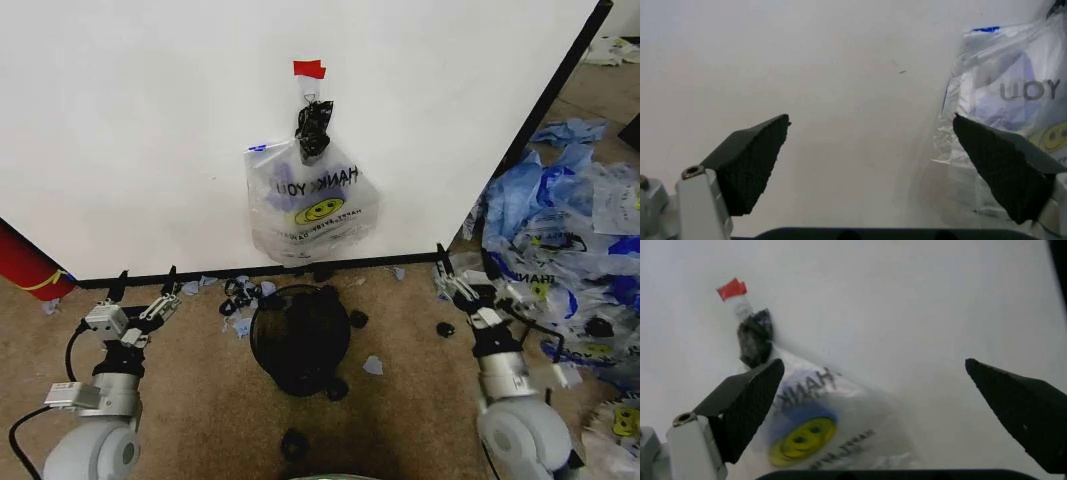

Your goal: Pick up the garbage bag from the wall and place it over the trash bin.

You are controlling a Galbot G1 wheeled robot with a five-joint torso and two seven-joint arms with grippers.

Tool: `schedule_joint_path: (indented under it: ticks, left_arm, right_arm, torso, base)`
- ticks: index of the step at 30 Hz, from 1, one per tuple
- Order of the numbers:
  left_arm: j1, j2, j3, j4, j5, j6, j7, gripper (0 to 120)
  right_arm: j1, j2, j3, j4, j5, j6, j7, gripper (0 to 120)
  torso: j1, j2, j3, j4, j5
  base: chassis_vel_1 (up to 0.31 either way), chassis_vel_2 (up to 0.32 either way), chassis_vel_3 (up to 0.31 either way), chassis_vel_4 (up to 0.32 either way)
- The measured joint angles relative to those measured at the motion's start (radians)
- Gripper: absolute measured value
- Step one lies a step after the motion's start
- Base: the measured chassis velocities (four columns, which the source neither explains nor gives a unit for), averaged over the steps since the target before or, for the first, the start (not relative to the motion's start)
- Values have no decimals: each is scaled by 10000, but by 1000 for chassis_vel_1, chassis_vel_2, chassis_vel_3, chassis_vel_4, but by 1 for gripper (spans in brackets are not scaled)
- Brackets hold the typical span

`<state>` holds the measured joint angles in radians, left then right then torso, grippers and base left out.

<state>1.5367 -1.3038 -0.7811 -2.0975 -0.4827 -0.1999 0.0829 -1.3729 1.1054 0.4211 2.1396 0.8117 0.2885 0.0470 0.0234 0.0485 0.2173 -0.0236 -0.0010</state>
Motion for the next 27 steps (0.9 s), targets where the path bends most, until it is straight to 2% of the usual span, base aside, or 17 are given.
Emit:
schedule_joint_path:
  ticks: [3, 6, 14, 19, 27]
  left_arm:
    - [-59, 4, 49, 49, 48, 35, 3, 97]
    - [-132, 29, 103, 87, 66, 93, 6, 97]
    - [-58, 25, 63, 77, 133, 191, 11, 97]
    - [75, -88, -37, 21, 268, 210, 8, 97]
    - [203, -273, -93, 6, 469, 183, 0, 97]
  right_arm:
    - [612, -142, -368, 24, 941, -185, 6, 100]
    - [928, -217, -505, 29, 1356, -261, 8, 100]
    - [3047, -346, -1599, -430, 3045, -560, -4, 100]
    - [4671, 39, -2472, -1352, 3834, -678, -19, 100]
    - [6124, 765, -3233, -2533, 4249, -721, -45, 100]
  torso:
    - [0, 0, 0, 4, -1]
    - [0, 0, 0, -3, -3]
    - [0, 0, 1, 1, -1]
    - [1, 0, 1, 1, -1]
    - [1, 0, 1, -2, -2]
  base:
    - [0, 0, 0, 0]
    - [0, 0, 0, 0]
    - [0, 0, 0, 0]
    - [0, 0, 0, 0]
    - [0, 0, 0, 0]
